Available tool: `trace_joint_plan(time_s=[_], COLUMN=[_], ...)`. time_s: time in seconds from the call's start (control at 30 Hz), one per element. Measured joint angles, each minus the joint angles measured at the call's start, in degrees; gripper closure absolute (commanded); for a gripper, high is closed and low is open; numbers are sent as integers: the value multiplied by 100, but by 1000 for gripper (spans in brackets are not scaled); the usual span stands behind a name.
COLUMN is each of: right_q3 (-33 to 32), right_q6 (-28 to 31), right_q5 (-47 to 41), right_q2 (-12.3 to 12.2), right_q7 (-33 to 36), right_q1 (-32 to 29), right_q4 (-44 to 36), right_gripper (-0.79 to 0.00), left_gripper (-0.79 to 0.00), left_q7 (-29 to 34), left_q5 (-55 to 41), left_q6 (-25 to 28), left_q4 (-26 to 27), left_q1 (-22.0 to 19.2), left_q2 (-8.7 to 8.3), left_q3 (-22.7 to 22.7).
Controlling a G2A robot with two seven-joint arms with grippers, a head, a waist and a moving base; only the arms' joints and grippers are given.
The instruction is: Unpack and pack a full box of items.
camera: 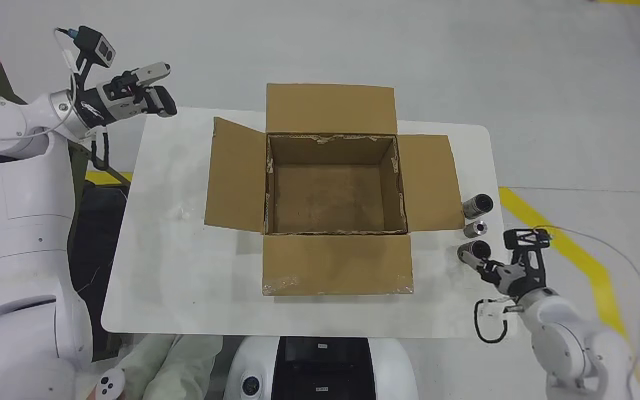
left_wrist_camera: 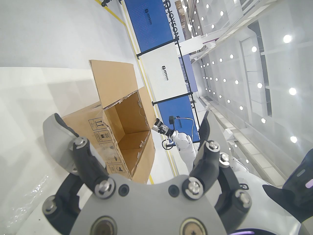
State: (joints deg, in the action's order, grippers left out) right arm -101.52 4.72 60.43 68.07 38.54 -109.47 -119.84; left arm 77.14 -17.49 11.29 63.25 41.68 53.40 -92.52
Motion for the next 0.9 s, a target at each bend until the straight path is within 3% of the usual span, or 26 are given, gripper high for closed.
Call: trace_joint_plan(time_s=[0.43, 0.9], right_q3=[108, 352], right_q6=[-98, -21], right_q5=[104, -2], right_q2=[-10, -23], right_q7=[150, 258], right_q1=[148, 680], right_q4=[129, 871], right_gripper=[-785, -785], left_gripper=[-785, -785], left_q7=[0, 0], left_q5=[0, 0], left_q6=[0, 0], left_q4=[0, 0], left_q1=[0, 0], left_q2=[0, 0], left_q3=[0, 0])
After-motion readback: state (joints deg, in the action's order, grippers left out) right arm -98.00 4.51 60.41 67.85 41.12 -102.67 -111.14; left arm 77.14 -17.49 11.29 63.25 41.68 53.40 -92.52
